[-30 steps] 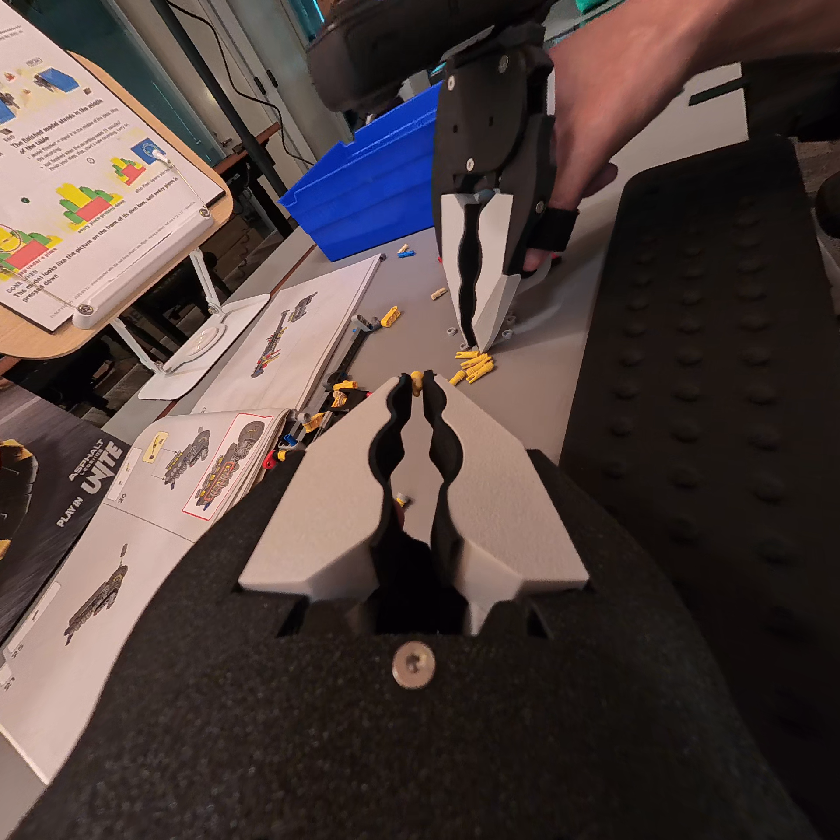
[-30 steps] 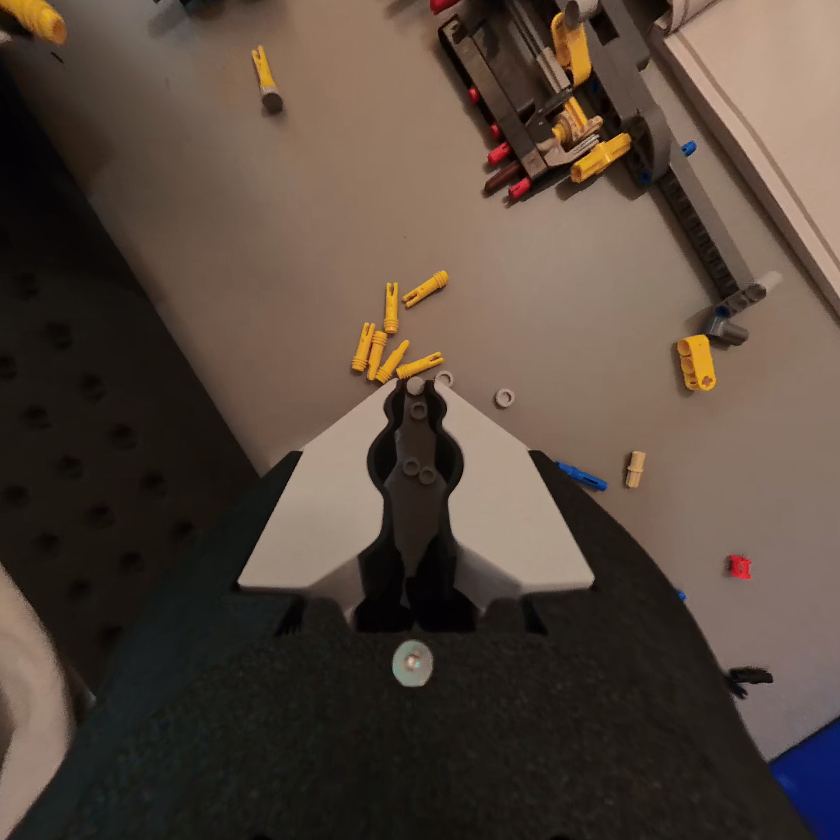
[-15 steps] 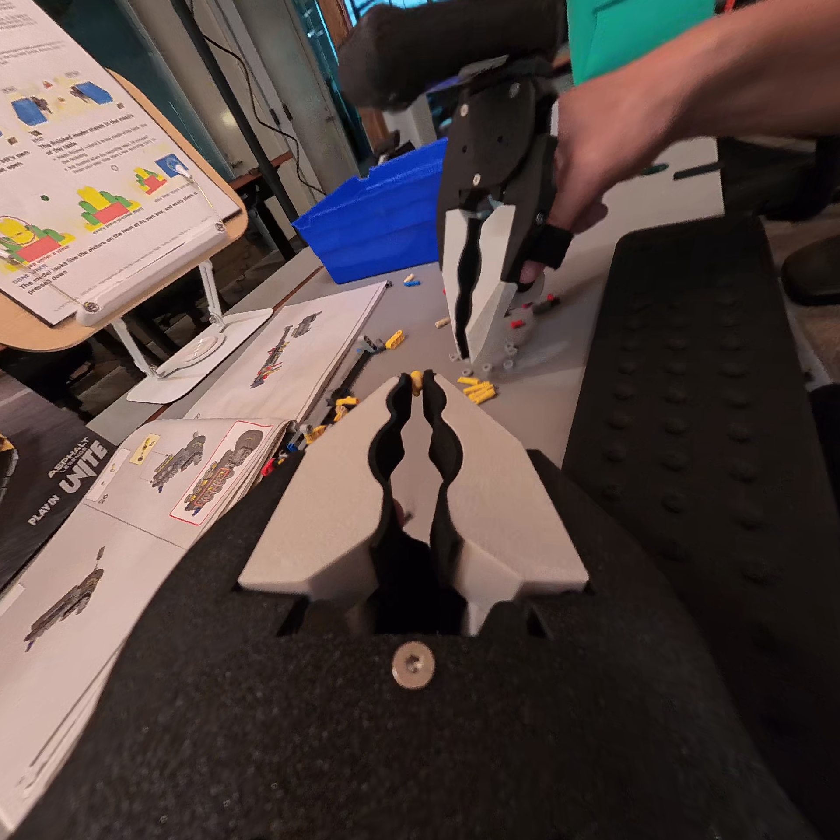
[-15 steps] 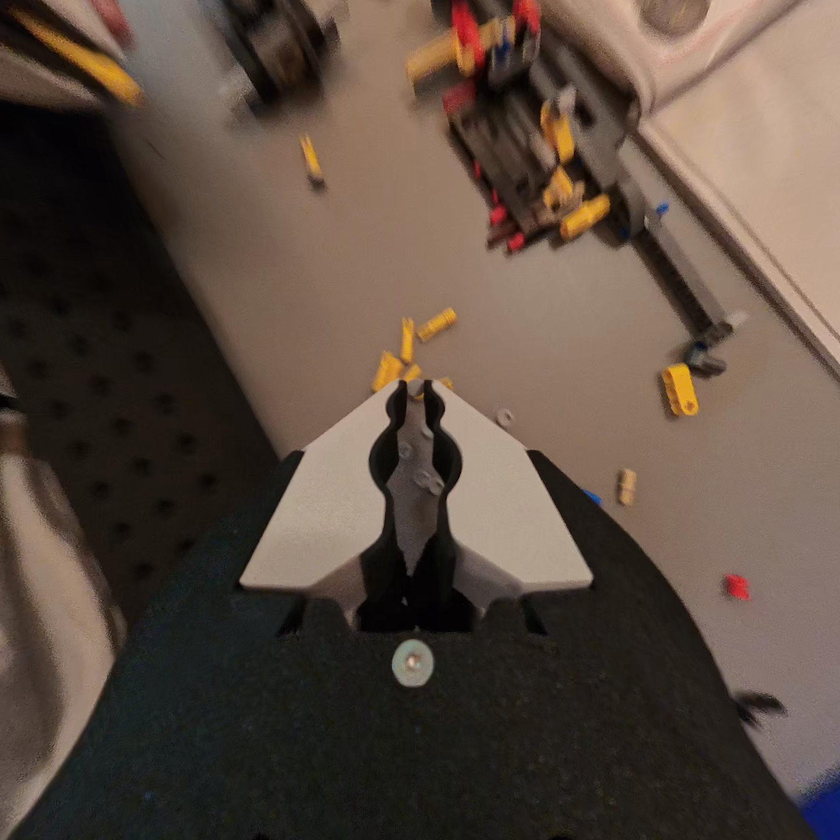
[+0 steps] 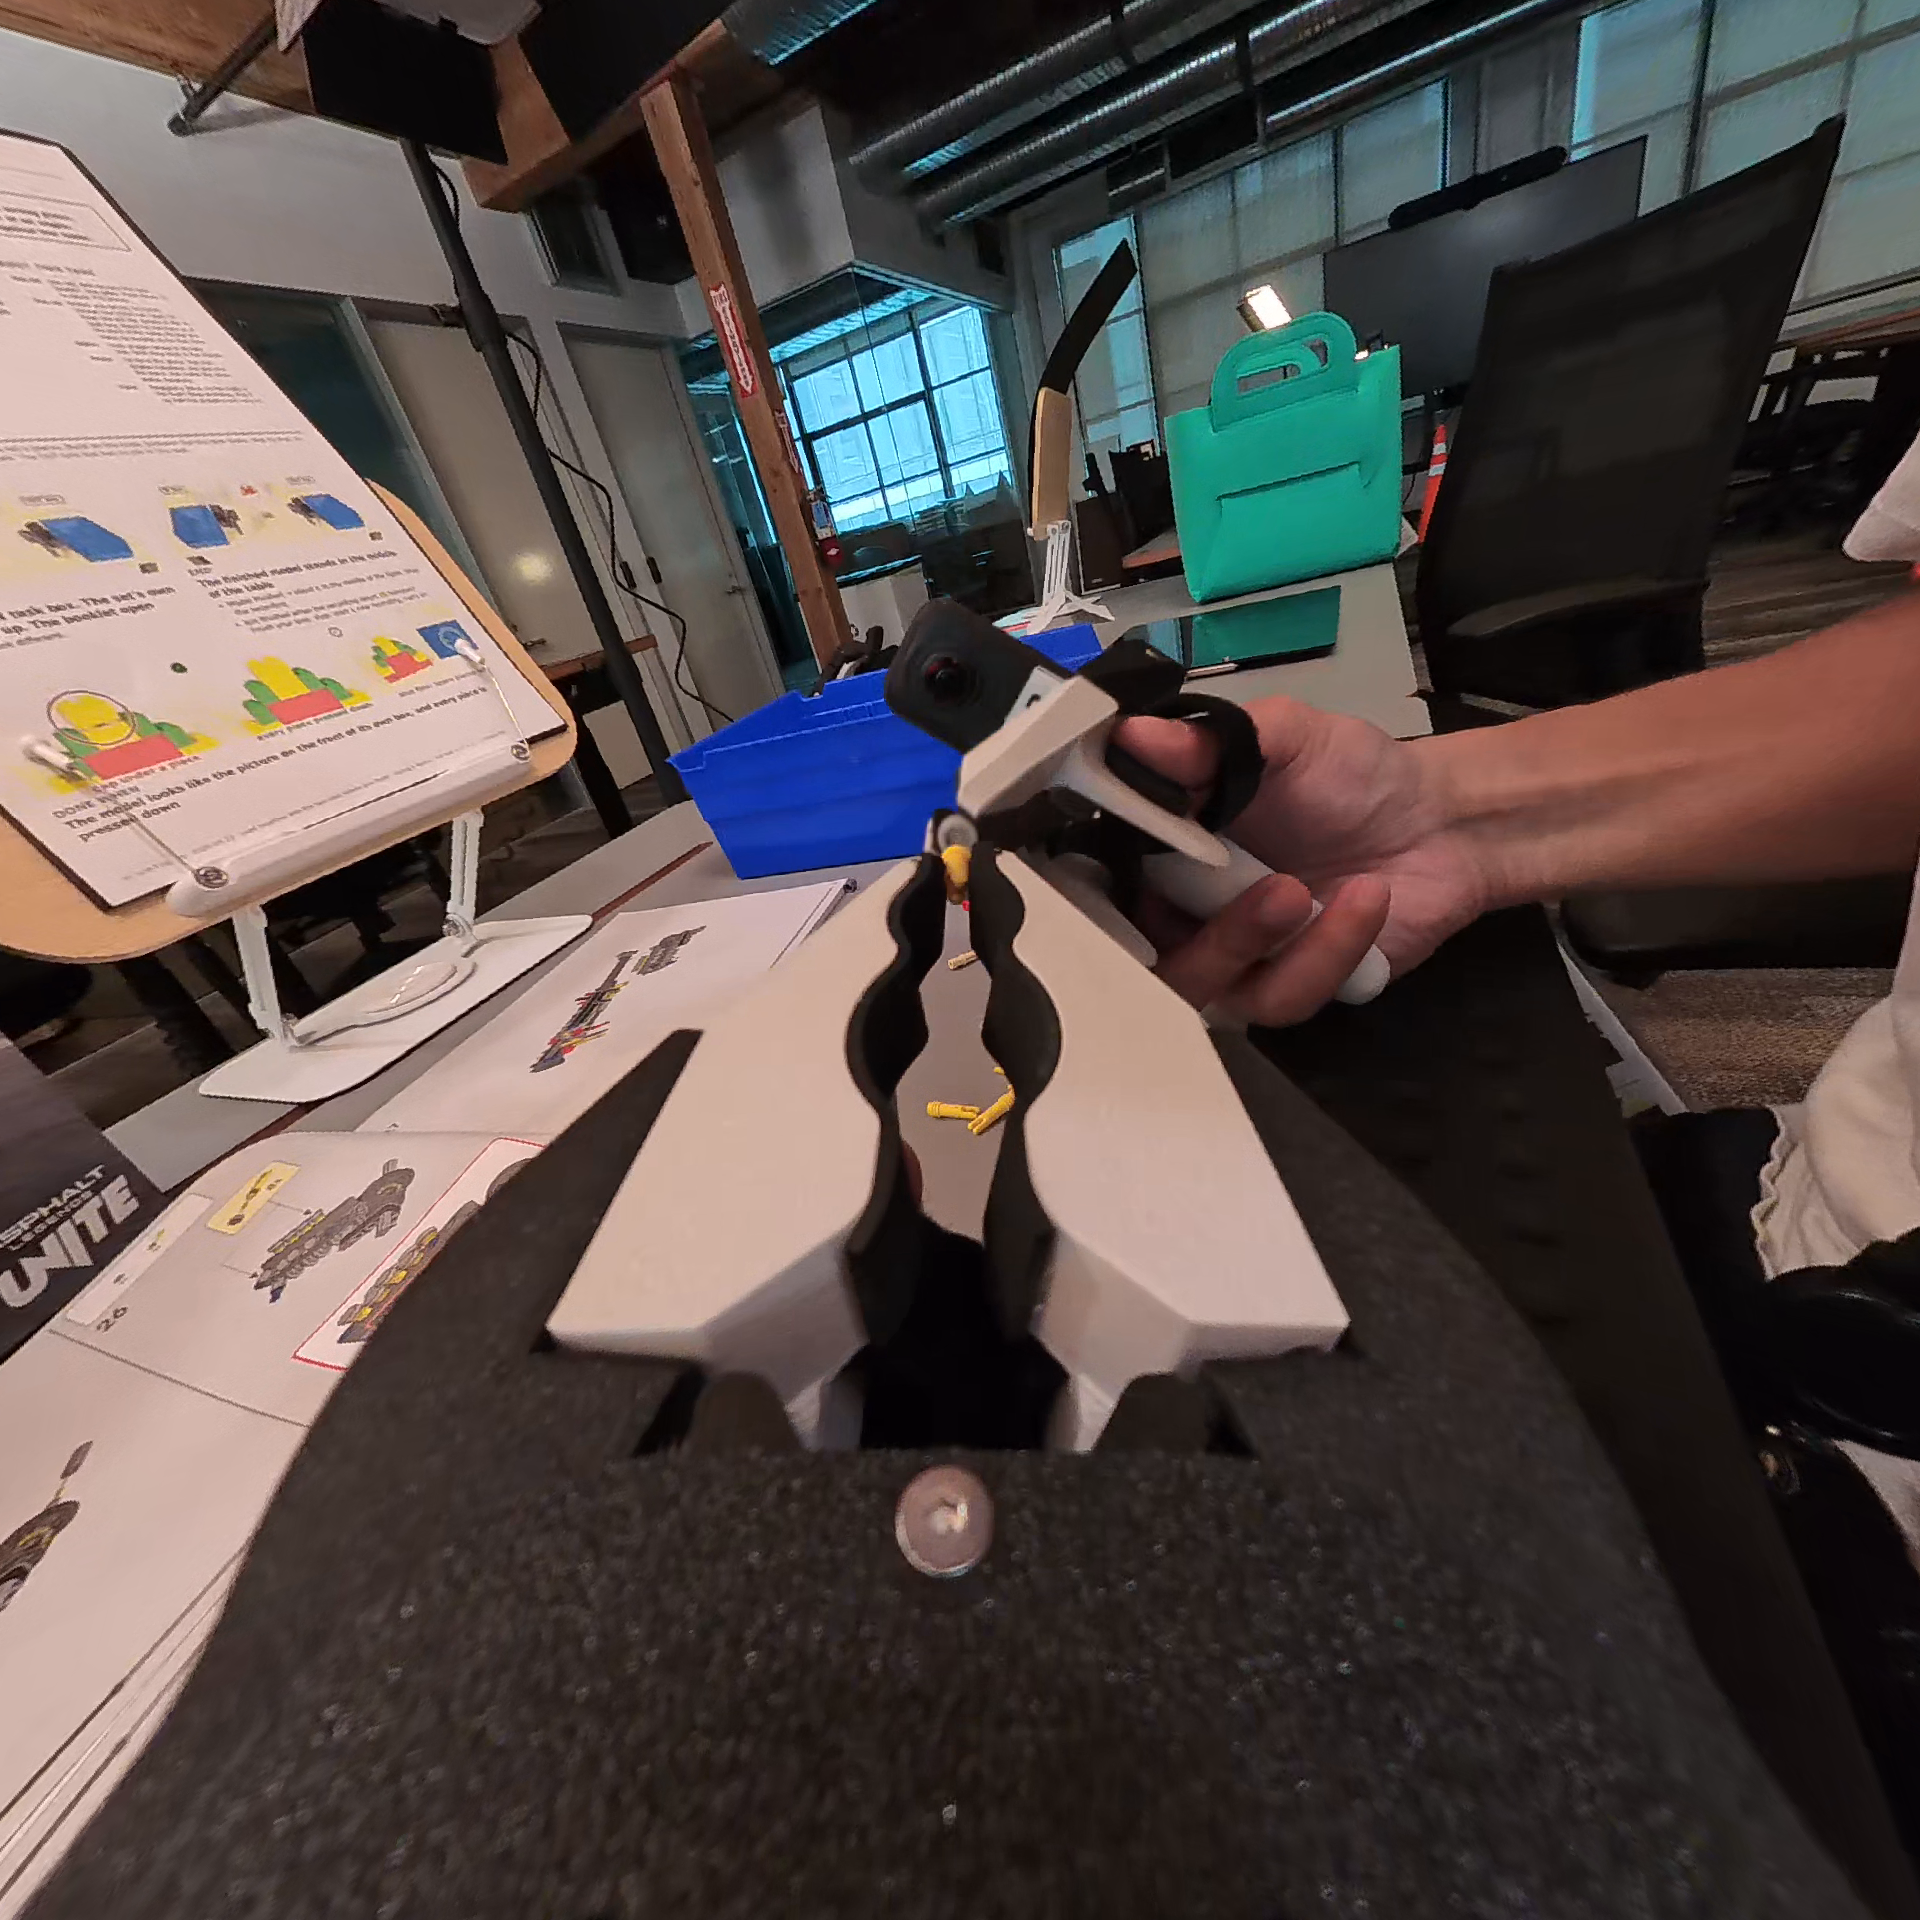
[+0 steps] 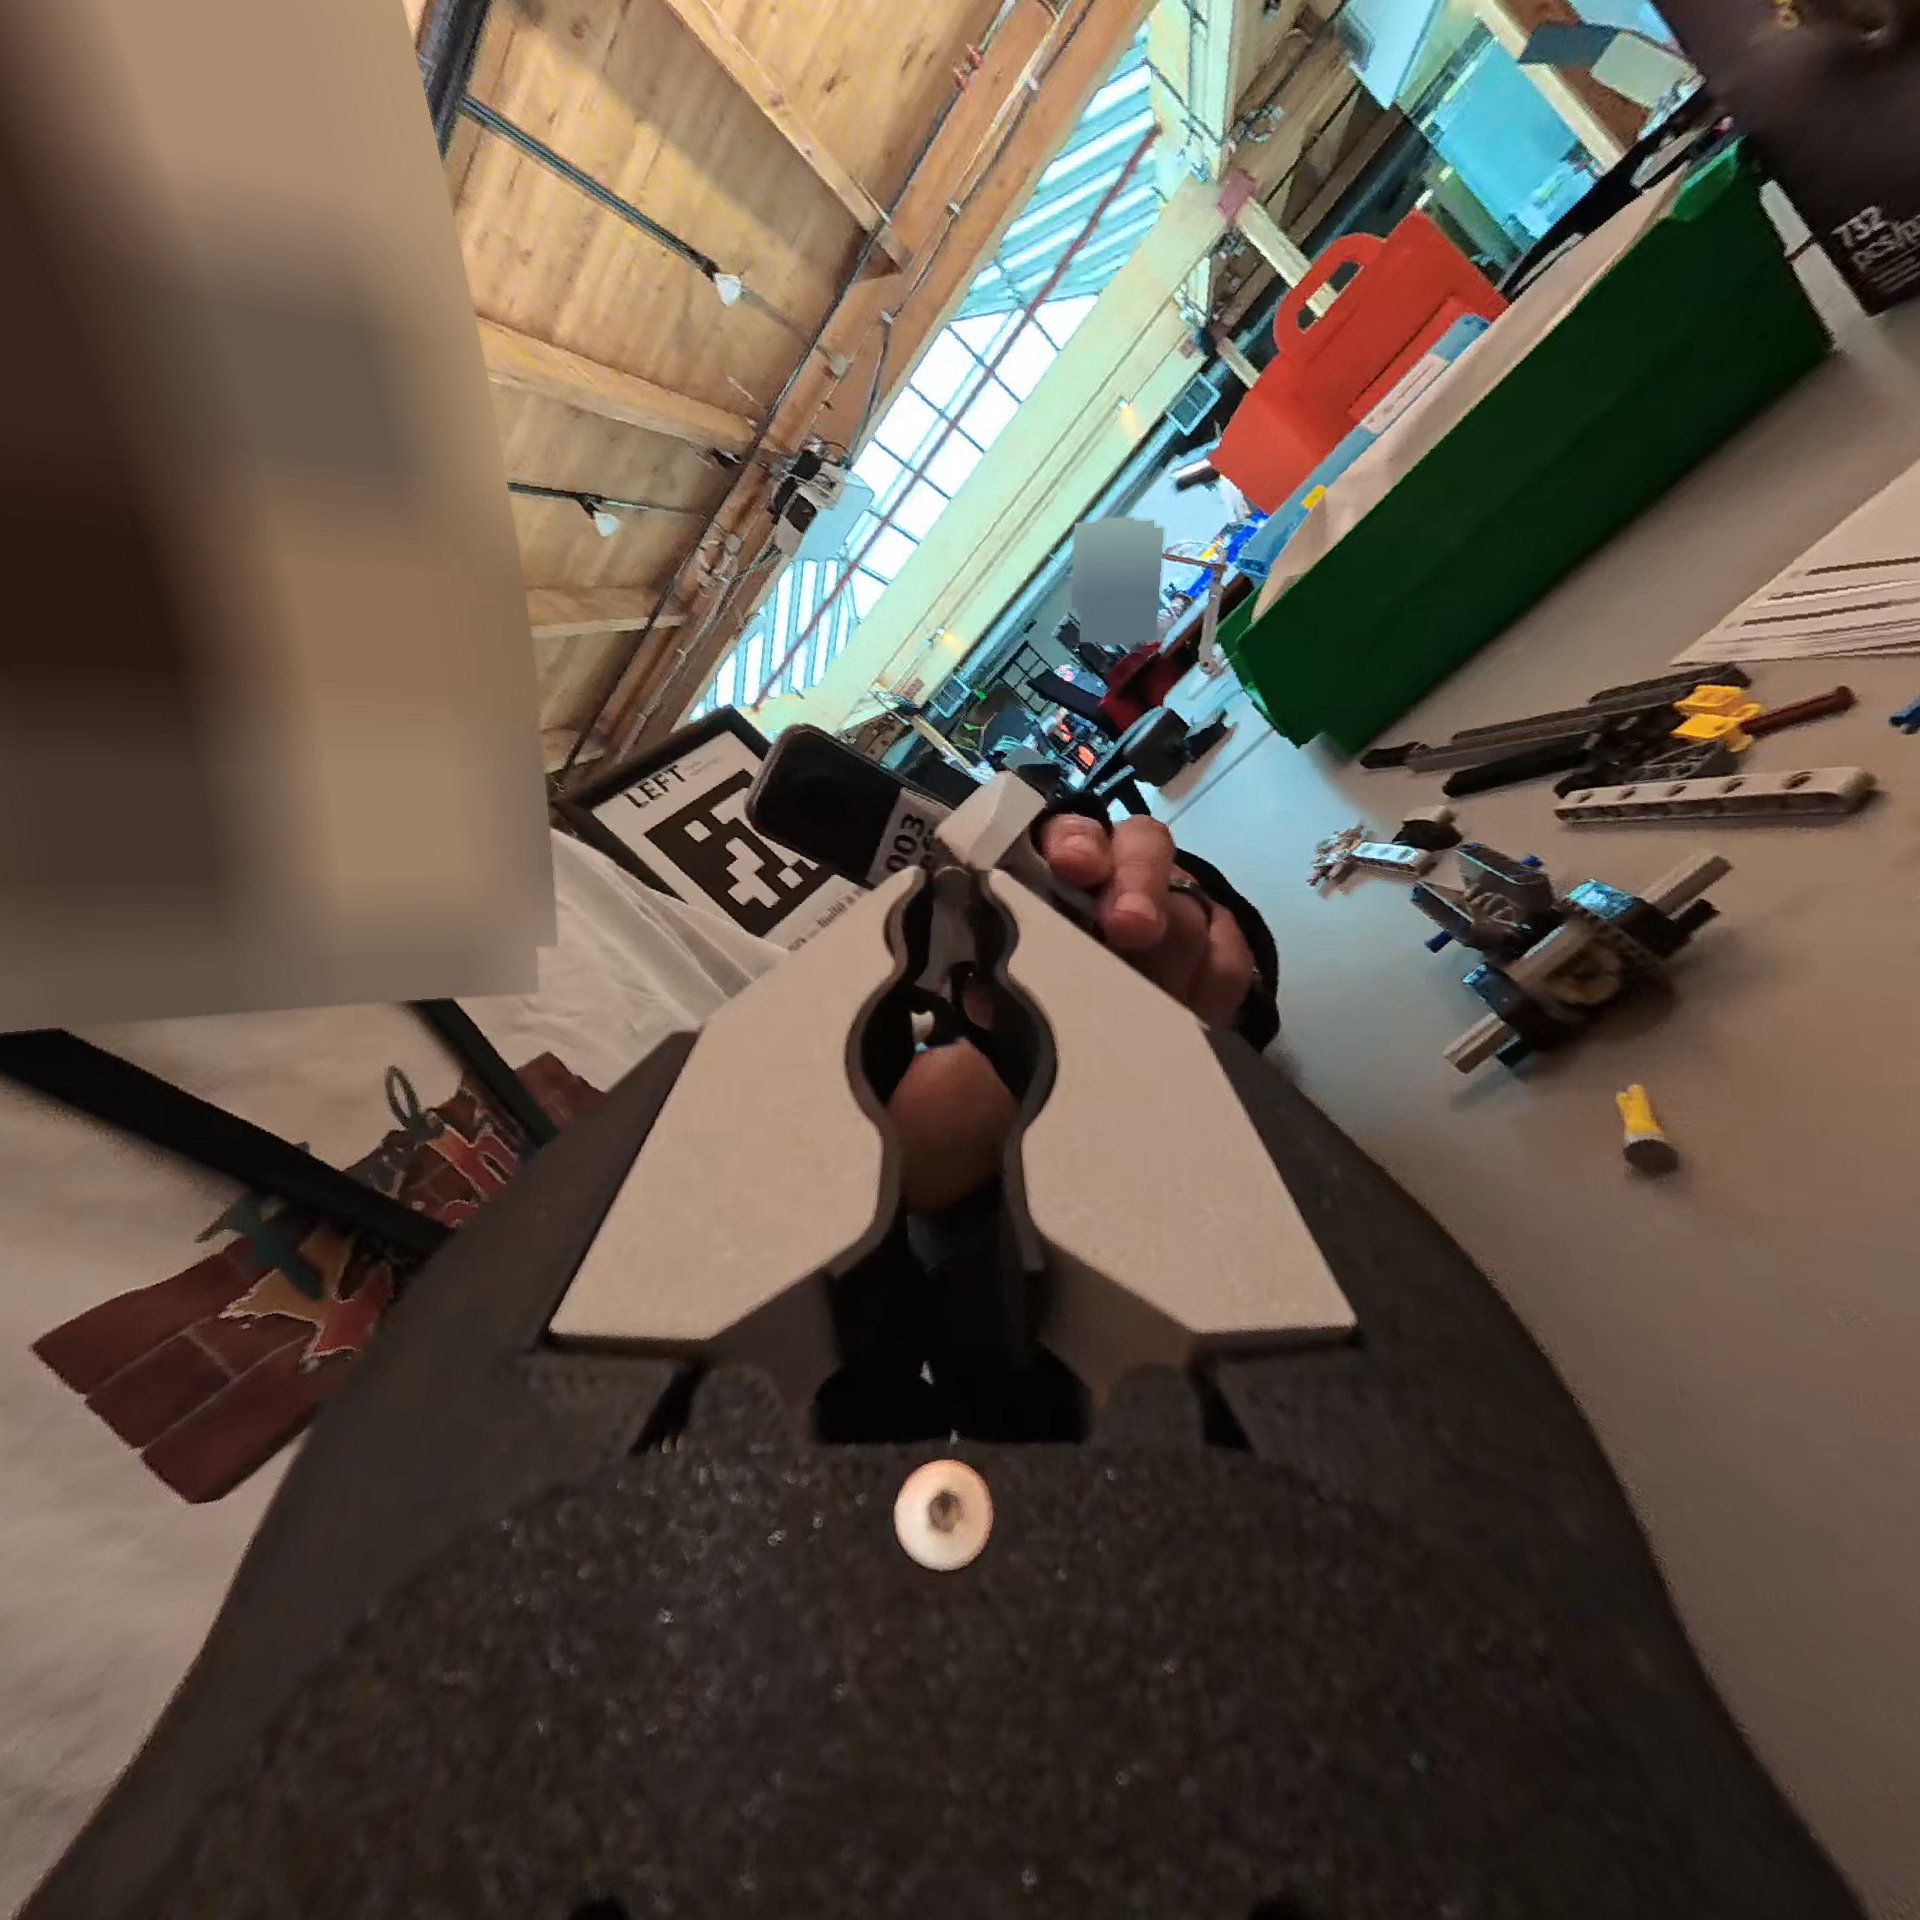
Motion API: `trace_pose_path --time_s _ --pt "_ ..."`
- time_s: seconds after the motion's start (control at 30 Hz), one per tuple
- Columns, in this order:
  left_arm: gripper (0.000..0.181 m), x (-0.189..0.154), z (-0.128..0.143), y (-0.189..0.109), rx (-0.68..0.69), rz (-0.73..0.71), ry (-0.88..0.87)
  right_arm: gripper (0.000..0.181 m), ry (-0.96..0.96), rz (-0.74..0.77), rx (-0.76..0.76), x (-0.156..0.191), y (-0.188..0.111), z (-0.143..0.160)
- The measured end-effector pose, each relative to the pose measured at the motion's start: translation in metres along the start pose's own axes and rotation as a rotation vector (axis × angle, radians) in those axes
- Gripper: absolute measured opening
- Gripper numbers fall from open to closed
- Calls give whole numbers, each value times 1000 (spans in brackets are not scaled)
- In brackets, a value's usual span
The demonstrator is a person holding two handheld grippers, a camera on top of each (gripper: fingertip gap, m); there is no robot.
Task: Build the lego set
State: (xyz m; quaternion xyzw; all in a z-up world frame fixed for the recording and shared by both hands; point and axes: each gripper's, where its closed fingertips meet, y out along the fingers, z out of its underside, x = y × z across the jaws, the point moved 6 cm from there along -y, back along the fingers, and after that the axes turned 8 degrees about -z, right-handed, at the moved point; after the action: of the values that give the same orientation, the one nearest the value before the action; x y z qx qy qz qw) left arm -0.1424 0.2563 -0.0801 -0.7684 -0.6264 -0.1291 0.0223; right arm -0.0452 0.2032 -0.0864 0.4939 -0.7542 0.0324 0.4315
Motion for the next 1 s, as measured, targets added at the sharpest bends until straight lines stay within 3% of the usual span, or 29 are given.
trace_pose_path --time_s 0.33,0.6,1.0 --pt "4 -2 1 0 4 9 25 6 20 -11 28 -2 -1 2" --pt "3 -9 0 -2 -10 65 39 6 200 -161 96 -4 -3 6" --pt "4 -11 7 -1 40 94 50 6 175 -105 147 -7 -7 9"
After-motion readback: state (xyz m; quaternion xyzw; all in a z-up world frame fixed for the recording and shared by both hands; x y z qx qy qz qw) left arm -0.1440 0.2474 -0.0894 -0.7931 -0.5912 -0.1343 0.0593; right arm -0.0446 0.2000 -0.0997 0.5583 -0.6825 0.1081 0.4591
